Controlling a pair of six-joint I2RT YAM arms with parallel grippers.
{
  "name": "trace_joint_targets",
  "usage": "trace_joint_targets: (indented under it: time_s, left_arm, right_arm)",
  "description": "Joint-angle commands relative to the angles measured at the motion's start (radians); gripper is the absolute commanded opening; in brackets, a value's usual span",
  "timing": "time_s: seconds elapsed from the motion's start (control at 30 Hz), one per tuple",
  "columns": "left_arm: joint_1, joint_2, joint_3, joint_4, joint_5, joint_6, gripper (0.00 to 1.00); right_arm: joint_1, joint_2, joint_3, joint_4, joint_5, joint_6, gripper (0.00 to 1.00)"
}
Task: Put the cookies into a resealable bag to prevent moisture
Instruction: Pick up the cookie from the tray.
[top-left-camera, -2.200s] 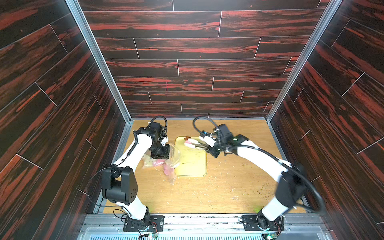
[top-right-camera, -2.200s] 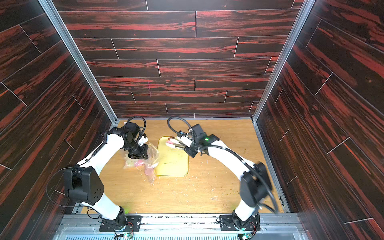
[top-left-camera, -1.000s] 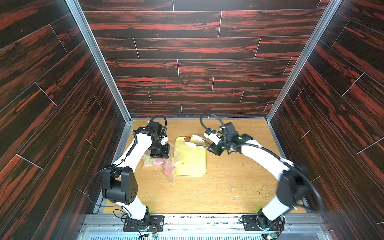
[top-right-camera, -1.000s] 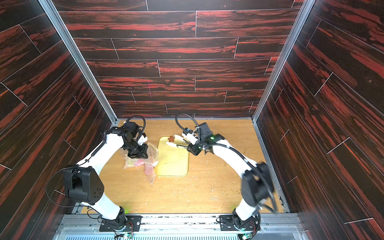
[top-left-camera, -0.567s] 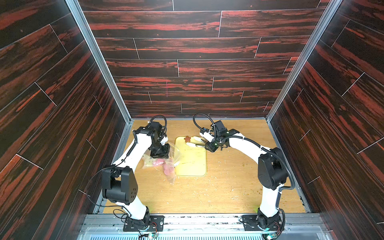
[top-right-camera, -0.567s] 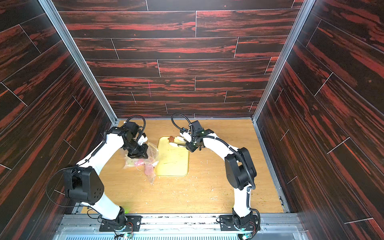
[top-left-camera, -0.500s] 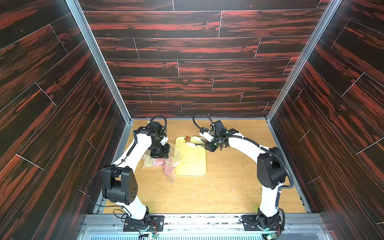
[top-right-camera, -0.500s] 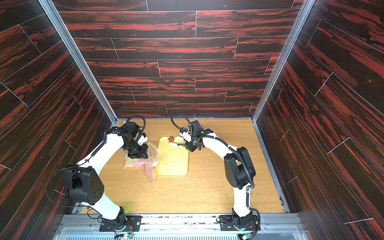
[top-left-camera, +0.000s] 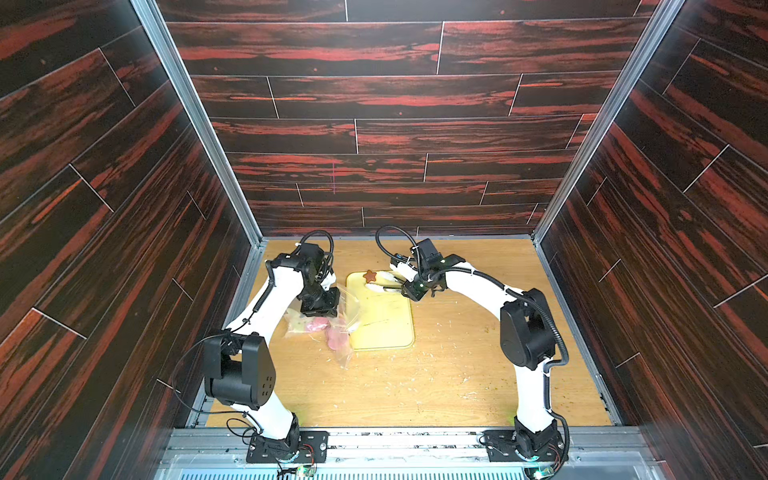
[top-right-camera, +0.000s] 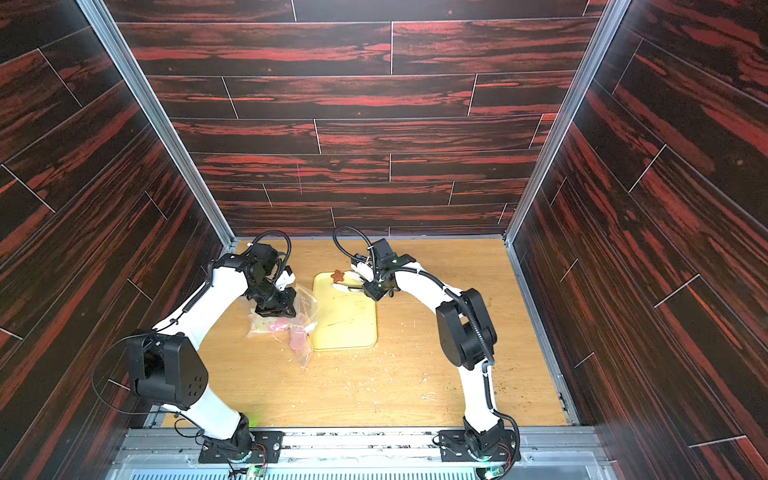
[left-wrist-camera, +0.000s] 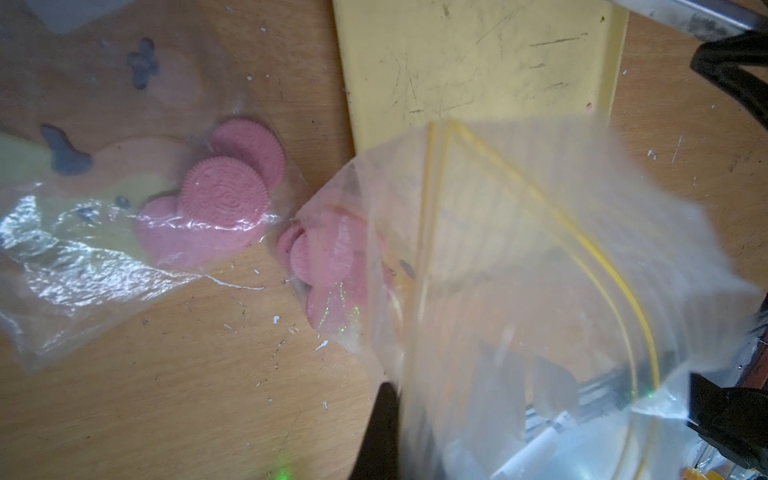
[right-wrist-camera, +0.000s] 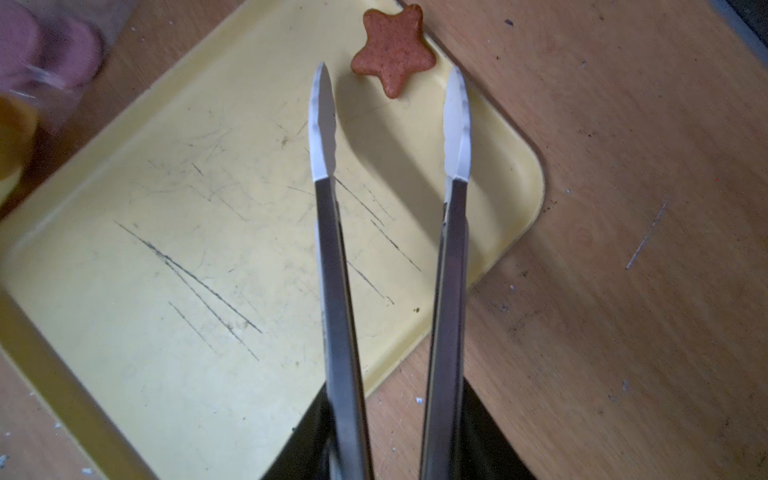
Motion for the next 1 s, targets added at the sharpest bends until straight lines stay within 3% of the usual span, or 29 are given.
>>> trace_joint_targets:
  time_s: [0.0,0.5,0.97]
  left_arm:
    - [0.001,-0.007,-0.005,-0.019,0.003,0.022,0.0]
    - [0.003,0.002,-0.005,-0.019,0.003,0.027,0.0]
    - [0.003,0.005,-0.005,-0.019,-0.001,0.03,0.0]
  right_arm:
    - [0.018,0.05,0.047,-0.005,0.002,-0.016,0.43]
    - [0.08,0.095,0.085,0.024,0.108,0.006,0.43]
    - [0.101,0.115,0.122,0.011,0.157,0.023,0.34]
